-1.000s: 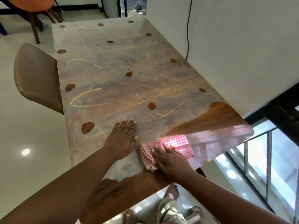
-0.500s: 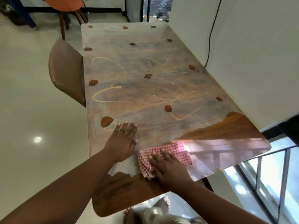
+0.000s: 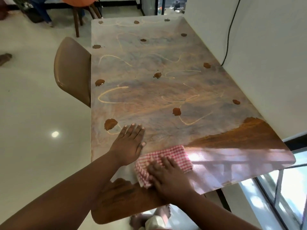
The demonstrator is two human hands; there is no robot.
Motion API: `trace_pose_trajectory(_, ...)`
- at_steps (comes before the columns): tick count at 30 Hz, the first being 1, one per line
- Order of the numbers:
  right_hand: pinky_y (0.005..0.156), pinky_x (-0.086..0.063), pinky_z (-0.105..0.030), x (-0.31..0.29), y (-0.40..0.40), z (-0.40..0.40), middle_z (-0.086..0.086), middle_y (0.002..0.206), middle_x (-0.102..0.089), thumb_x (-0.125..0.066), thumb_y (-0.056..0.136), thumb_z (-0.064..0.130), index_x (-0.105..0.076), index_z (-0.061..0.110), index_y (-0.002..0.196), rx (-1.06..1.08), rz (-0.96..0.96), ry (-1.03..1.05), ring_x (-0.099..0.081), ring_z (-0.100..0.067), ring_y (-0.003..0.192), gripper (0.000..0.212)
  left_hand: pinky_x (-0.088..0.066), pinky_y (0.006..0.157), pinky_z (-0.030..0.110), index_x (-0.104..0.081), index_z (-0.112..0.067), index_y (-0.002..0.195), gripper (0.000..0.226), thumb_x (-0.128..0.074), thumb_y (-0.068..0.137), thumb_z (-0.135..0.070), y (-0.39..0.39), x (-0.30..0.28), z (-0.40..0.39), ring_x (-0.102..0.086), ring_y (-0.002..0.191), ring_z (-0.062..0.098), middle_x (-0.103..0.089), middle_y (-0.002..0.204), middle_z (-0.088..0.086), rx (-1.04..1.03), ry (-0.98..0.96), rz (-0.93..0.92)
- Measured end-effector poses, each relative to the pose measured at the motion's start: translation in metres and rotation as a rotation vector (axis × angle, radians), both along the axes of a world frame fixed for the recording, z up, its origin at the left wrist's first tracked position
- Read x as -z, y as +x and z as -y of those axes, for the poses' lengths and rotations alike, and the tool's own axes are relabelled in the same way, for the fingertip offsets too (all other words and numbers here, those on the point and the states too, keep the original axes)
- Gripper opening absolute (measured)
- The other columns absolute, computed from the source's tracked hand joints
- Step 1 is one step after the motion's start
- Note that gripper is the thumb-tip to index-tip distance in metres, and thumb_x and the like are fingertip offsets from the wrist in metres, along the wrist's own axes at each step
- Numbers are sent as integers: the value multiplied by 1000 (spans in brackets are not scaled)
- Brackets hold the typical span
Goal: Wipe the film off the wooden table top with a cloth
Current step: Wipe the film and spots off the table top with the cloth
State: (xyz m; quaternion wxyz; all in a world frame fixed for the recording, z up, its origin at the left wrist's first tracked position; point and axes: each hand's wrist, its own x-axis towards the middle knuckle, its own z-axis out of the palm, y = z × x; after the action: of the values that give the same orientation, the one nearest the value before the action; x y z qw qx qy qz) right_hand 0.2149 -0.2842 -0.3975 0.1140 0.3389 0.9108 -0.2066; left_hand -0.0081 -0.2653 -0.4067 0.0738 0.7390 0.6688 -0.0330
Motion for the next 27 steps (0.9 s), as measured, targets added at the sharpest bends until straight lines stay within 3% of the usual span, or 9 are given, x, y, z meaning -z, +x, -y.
trace_pose_trajectory(3, 103, -37, -44, -8, 27, -3, 18, 130, -58, -33, 93, 51, -56, 42, 128, -147, -4, 144, -52, -17, 124, 44, 19, 113, 36, 1, -17, 153, 61, -12, 101, -46, -5, -7, -5, 10, 147, 23, 2, 161, 4, 5, 22, -33)
trace_pose_trajectory(5, 98, -45, -42, -8, 46, -18, 19, 126, -60, -43, 91, 49, -60, 42, 124, -138, -13, 150, -54, -17, 122, 38, 19, 113, 35, 0, -17, 153, 62, -8, 100, -47, -12, -10, -5, 8, 147, 23, 0, 161, 4, 0, 26, -54)
trace_pose_trajectory(9, 116, -7, -37, -1, 40, -39, 22, 151, -19, -25, 96, 52, -30, 44, 144, 34, -6, 15, -5, -13, 145, 50, 15, 114, 38, -4, -15, 153, 68, -3, 94, -48, -24, -10, 12, 5, 147, 25, -4, 161, 5, -39, 9, -79)
trace_pose_trajectory(13, 111, 13, -41, 8, -17, -9, 11, 158, -14, -17, 97, 50, -19, 36, 149, 50, -37, 23, 1, -24, 146, 54, 14, 115, 38, -7, -15, 153, 71, 0, 91, -48, -38, -9, 29, 3, 148, 24, -6, 161, 6, -57, -8, -82)
trace_pose_trajectory(17, 112, 3, -49, -2, -46, 42, 8, 149, -39, -17, 93, 53, -43, 34, 140, -59, -82, -44, -19, -25, 142, 57, 22, 111, 35, -2, -16, 153, 63, -6, 98, -47, -58, -7, 42, 9, 147, 23, 1, 161, 5, -57, -13, -129)
trace_pose_trajectory(20, 100, -42, -44, -14, -27, 58, 19, 127, -59, -31, 89, 51, -61, 43, 122, -51, 3, 90, -53, -15, 123, 45, 21, 111, 35, -4, -16, 153, 63, -8, 98, -47, -81, -10, 59, 5, 148, 24, -1, 161, 6, -62, -21, -132)
trace_pose_trajectory(21, 100, -42, -42, -17, -21, 59, 20, 128, -58, -31, 89, 51, -59, 45, 123, -20, 43, 94, -52, -15, 124, 45, 20, 111, 35, -5, -16, 153, 63, -9, 98, -46, -90, -11, 65, 4, 148, 24, -3, 161, 6, -68, -13, -130)
trace_pose_trajectory(24, 116, -6, -40, -15, -22, 54, 17, 152, -26, -14, 93, 54, -29, 43, 145, 75, 75, 11, -14, -19, 145, 55, 17, 113, 37, -5, -15, 153, 60, -15, 100, -43, -109, -14, 78, 3, 148, 23, -5, 161, 5, -69, 6, -119)
trace_pose_trajectory(27, 115, 1, -45, -7, -76, 60, 11, 159, -8, -17, 99, 47, -11, 36, 151, 190, 84, 102, -1, -25, 146, 53, 16, 113, 37, -4, -15, 153, 60, -14, 100, -42, -124, -15, 94, 2, 148, 24, -5, 161, 5, -39, 12, -102)
